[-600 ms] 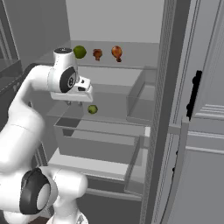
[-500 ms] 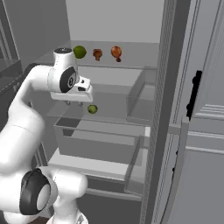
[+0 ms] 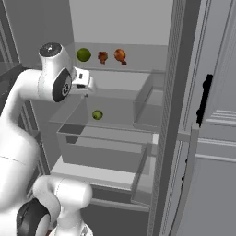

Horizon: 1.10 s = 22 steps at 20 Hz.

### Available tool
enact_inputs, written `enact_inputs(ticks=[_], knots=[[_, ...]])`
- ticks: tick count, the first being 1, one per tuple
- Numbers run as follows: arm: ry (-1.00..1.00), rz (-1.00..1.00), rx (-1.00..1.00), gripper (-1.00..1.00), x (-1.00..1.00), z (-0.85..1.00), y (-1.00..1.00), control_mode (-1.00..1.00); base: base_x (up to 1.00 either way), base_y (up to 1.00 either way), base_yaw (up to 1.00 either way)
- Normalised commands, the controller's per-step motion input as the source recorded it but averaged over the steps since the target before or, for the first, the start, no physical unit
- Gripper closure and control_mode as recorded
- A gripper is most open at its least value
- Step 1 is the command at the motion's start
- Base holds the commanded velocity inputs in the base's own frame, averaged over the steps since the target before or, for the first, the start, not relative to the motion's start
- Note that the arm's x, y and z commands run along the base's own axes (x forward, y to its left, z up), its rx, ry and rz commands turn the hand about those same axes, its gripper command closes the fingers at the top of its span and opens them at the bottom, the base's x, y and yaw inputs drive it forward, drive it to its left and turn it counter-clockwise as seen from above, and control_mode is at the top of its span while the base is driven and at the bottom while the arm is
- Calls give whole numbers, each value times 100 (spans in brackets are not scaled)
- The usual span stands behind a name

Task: Place one lime and one chicken drumstick in each tupperware on the nearby counter, to pack two identical lunches.

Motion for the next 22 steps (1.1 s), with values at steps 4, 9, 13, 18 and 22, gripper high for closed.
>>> enact_inputs(ticks=[4,9,13,18,22], knots=[[-15,-2,0,-100,1,41,0,-100,0,0,0],[-12,-10,0,-100,13,67,8,-100,0,0,0],[-5,-12,0,-100,24,49,0,-100,0,0,0],[2,-1,4,-100,35,8,-12,-100,0,0,0],[-5,0,4,-100,44,0,-4,-100,0,0,0]])
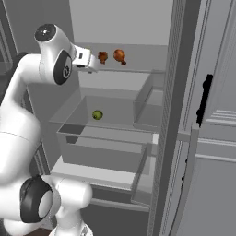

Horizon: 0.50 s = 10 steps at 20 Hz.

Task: Place one lime and one chicken drumstick in each tupperware on the nearby counter, to pack two identical lunches.

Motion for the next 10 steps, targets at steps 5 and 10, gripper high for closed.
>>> enact_inputs(ticks=[5,10], knots=[[-2,1,0,-100,35,0,-6,-100,0,0,0],[0,7,0,-100,39,0,-24,-100,0,0,0]])
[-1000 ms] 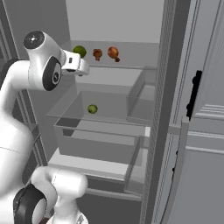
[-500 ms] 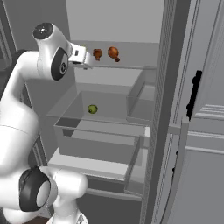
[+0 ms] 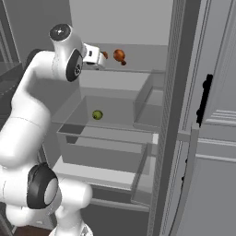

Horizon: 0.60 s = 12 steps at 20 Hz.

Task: Place one lime and one chicken drumstick in each tupperware on the nearby counter, to pack two identical lunches.

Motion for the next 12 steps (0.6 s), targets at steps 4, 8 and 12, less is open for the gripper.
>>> enact_inputs(ticks=[4,8,12], knots=[[1,8,0,-100,53,0,-6,-100,0,0,0],[0,6,0,-100,65,-1,0,-100,0,0,0],[0,2,0,-100,71,-5,0,-100,0,0,0]])
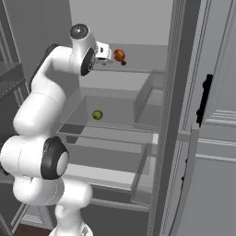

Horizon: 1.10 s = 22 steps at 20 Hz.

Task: Place one lime and one chicken drumstick in each tupperware on the nearby counter, to pack two identical lunches.

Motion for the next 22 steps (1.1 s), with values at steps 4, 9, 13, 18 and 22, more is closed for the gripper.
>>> enact_inputs(ticks=[4,9,13,18,22], knots=[[1,0,0,-100,79,-13,0,-100,0,0,0],[2,0,0,-100,69,-12,-2,-100,0,0,0],[4,1,0,-100,72,-6,-7,-100,0,0,0],[7,2,0,-100,71,0,-10,-100,0,0,0],[4,2,-2,-100,31,-36,-1,-100,0,0,0]])
